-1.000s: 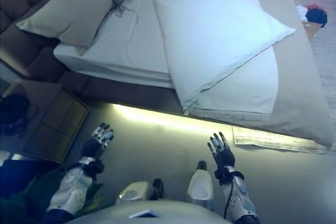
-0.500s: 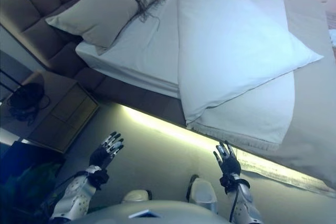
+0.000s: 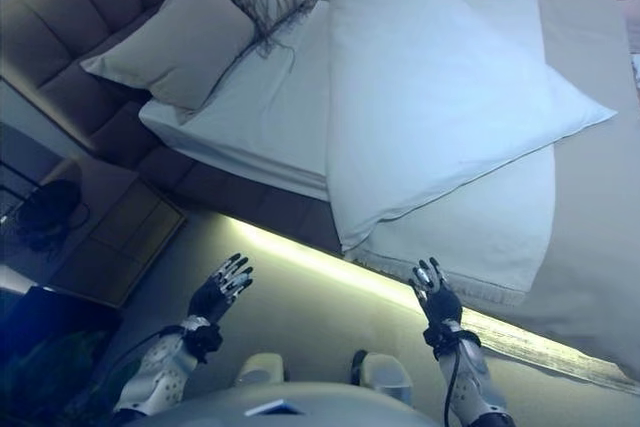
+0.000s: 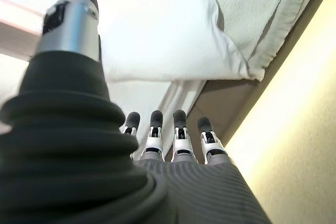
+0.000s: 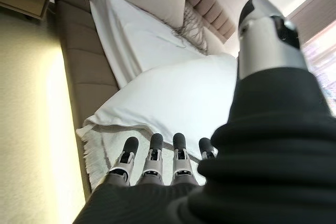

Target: Make the bed neatly

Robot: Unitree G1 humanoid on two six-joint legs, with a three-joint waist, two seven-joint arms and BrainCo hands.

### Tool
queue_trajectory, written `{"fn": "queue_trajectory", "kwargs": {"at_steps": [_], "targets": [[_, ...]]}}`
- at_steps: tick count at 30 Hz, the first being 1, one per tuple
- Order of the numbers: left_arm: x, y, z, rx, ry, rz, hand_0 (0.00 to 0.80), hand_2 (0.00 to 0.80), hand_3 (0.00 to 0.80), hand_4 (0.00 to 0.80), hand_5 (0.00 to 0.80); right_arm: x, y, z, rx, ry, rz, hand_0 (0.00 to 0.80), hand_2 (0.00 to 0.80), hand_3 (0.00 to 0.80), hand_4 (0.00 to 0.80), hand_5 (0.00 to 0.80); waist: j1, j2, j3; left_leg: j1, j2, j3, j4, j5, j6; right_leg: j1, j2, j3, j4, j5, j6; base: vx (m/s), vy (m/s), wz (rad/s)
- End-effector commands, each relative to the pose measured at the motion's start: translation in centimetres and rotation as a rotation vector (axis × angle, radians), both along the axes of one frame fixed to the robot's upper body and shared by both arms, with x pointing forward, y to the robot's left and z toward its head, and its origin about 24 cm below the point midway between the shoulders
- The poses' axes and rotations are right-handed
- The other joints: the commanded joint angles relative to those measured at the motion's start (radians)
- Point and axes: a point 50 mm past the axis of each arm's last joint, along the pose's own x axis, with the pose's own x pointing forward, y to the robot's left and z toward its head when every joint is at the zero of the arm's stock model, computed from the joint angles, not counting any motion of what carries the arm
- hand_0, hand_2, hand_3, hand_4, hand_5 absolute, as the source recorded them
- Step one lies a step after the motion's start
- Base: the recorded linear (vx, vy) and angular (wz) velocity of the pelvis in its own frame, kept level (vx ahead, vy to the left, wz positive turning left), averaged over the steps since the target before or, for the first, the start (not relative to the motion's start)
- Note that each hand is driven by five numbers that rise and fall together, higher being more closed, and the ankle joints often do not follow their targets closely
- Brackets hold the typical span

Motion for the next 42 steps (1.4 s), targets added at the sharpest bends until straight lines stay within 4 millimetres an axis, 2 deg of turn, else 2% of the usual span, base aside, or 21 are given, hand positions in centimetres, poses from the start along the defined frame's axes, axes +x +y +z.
{"fn": "queue_trajectory", "kwargs": {"at_steps": [1,4,8,9,10,12,14,15,16,18,20,21,23,27,31,33,35,39,42], "targets": [[1.4,0.9,1.5,0.043,-0.106,0.018,0.000,0.000,0.000,0.000,0.000,1.6,0.2,2.3,0.023,-0.138,0.008,0.000,0.000,0.000,0.000,0.000,0.055,0.018,0.030,-0.058,-0.007,-0.046,-0.258,0.343,-0.024,0.109,-0.001,0.047,-0.055,0.020,0.121,0.350,0.050,-0.13],[0.8,1.3,1.0,0.049,-0.076,0.008,0.000,0.000,0.000,0.000,0.000,1.5,0.9,1.7,0.042,-0.117,0.014,0.000,0.000,0.000,0.000,0.000,0.085,0.040,0.028,-0.098,-0.022,-0.067,-0.332,0.351,-0.029,0.152,0.003,0.056,-0.038,-0.021,0.115,0.383,0.047,-0.38],[0.5,1.3,0.8,0.040,-0.065,-0.020,0.000,0.000,0.000,0.000,0.000,0.8,1.9,0.7,0.066,-0.071,0.023,0.000,0.000,0.000,0.000,0.000,0.107,0.063,0.011,-0.146,-0.044,-0.057,-0.349,0.345,-0.029,0.208,-0.002,0.063,-0.008,-0.081,0.113,0.496,0.104,-0.25],[0.6,1.4,0.9,0.035,-0.069,-0.019,0.000,0.000,0.000,0.000,0.000,0.7,2.2,0.5,0.060,-0.062,0.029,0.000,0.000,0.000,0.000,0.000,0.111,0.068,0.010,-0.135,-0.045,-0.056,-0.341,0.335,-0.022,0.221,-0.013,0.066,0.010,-0.102,0.119,0.563,0.169,-0.33],[0.8,1.4,0.9,0.033,-0.074,-0.017,0.000,0.000,0.000,0.000,0.000,0.7,2.6,0.3,0.056,-0.057,0.035,0.000,0.000,0.000,0.000,0.000,0.112,0.066,0.008,-0.123,-0.051,-0.044,-0.337,0.275,-0.008,0.224,-0.035,0.064,0.026,-0.111,0.133,0.479,0.180,-0.42],[1.2,1.7,1.2,0.044,-0.078,-0.010,0.000,0.000,0.000,0.000,0.000,0.5,3.2,-0.1,0.055,-0.040,0.032,0.000,0.000,0.000,0.000,0.000,0.115,0.062,0.001,-0.099,-0.069,-0.022,-0.300,0.235,0.016,0.244,-0.094,0.043,0.077,-0.121,0.169,0.532,0.217,-0.68],[1.4,1.9,1.5,0.058,-0.091,-0.021,0.000,0.000,0.000,0.000,0.000,0.4,3.8,0.0,0.073,-0.035,0.023,0.000,0.000,0.000,0.000,0.000,0.124,0.037,-0.014,-0.109,-0.107,-0.010,-0.238,0.208,0.053,0.249,-0.161,0.031,0.149,-0.031,0.211,0.491,0.203,-0.56],[1.5,1.7,1.7,0.059,-0.102,-0.028,0.000,0.000,0.000,0.000,0.000,0.4,4.3,0.2,0.071,-0.047,0.025,0.000,0.000,0.000,0.000,0.000,0.131,0.028,-0.023,-0.098,-0.126,-0.009,-0.230,0.195,0.074,0.229,-0.199,0.024,0.214,0.039,0.223,0.429,0.213,-0.23],[1.6,1.6,2.0,0.062,-0.112,-0.036,0.000,0.000,0.000,0.000,0.000,0.5,4.7,0.4,0.071,-0.062,0.023,0.000,0.000,0.000,0.000,0.000,0.135,0.026,-0.030,-0.087,-0.145,-0.009,-0.222,0.181,0.093,0.213,-0.221,0.022,0.286,0.079,0.226,0.377,0.207,-0.21],[1.5,1.7,2.2,0.092,-0.129,-0.058,0.000,0.000,0.000,0.000,0.000,0.5,4.9,0.7,0.069,-0.081,-0.004,0.000,0.000,0.000,0.000,0.000,0.138,0.030,-0.039,-0.071,-0.179,-0.011,-0.205,0.154,0.128,0.172,-0.260,0.036,0.442,0.158,0.229,0.358,0.222,-0.12],[1.8,1.8,2.3,0.127,-0.140,-0.062,0.000,0.000,0.000,0.000,0.000,0.3,4.9,0.8,0.065,-0.075,-0.029,0.000,0.000,0.000,0.000,0.000,0.123,0.037,-0.041,-0.046,-0.204,-0.004,-0.180,0.116,0.155,0.098,-0.287,0.056,0.599,0.185,0.223,0.337,0.218,-0.03],[2.3,1.8,2.6,0.138,-0.156,-0.059,0.000,0.000,0.000,0.000,0.000,0.1,4.9,0.8,0.063,-0.071,-0.032,0.000,0.000,0.000,0.000,0.000,0.104,0.048,-0.038,-0.020,-0.209,0.006,-0.166,0.093,0.167,0.029,-0.291,0.061,0.642,0.185,0.202,0.298,0.136,0.00],[2.8,1.7,3.0,0.153,-0.172,-0.057,0.000,0.000,0.000,0.000,0.000,-0.1,4.8,0.7,0.061,-0.075,-0.038,0.000,0.000,0.000,0.000,0.000,0.092,0.052,-0.033,-0.006,-0.210,0.024,-0.158,0.081,0.170,0.002,-0.285,0.048,0.605,0.173,0.187,0.236,-0.001,0.05],[3.8,1.7,3.9,0.211,-0.226,-0.045,0.000,0.000,0.000,0.000,0.000,0.2,3.9,0.4,0.069,-0.091,-0.050,0.000,0.000,0.000,0.000,0.000,0.065,0.051,0.000,0.045,-0.194,0.038,-0.145,0.045,0.158,-0.071,-0.252,0.014,0.363,0.154,0.168,0.179,-0.130,-0.13],[4.5,2.1,4.7,0.246,-0.278,-0.045,0.000,0.000,0.000,0.000,0.000,1.4,3.1,0.1,0.085,-0.076,-0.046,0.000,0.000,0.000,0.000,0.000,0.038,0.017,0.023,0.103,-0.170,0.067,-0.139,-0.019,0.136,-0.114,-0.240,0.018,0.109,0.221,0.199,0.221,-0.204,-0.35],[4.7,2.0,5.1,0.265,-0.301,-0.056,0.000,0.000,0.000,0.000,0.000,1.8,3.0,0.0,0.084,-0.067,-0.042,0.000,0.000,0.000,0.000,0.000,0.025,-0.005,0.031,0.130,-0.160,0.086,-0.137,-0.057,0.128,-0.142,-0.235,0.020,0.029,0.262,0.223,0.227,-0.224,-0.21],[5.1,2.0,5.7,0.293,-0.331,-0.079,0.000,0.000,0.000,0.000,0.000,1.6,2.7,-0.3,0.075,-0.057,-0.041,0.000,0.000,0.000,0.000,0.000,0.017,-0.019,0.037,0.142,-0.137,0.097,-0.121,-0.092,0.119,-0.149,-0.233,0.033,0.002,0.252,0.234,0.211,-0.272,-0.07],[6.2,1.2,5.9,0.349,-0.349,-0.146,0.000,0.000,0.000,0.000,0.000,0.6,2.1,-0.8,0.087,-0.023,-0.084,0.000,0.000,0.000,0.000,0.000,-0.015,-0.035,0.024,0.145,-0.077,0.110,-0.098,-0.093,0.090,-0.107,-0.207,0.033,-0.022,0.208,0.250,0.210,-0.295,0.15],[7.3,0.3,6.5,0.515,-0.417,-0.210,0.000,0.000,0.000,0.000,0.000,0.6,1.8,-1.0,0.070,0.004,-0.092,0.000,0.000,0.000,0.000,0.000,-0.049,-0.040,0.029,0.143,-0.044,0.118,-0.020,-0.122,0.080,-0.129,-0.187,0.038,0.007,0.182,0.252,0.178,-0.213,0.16]]}}
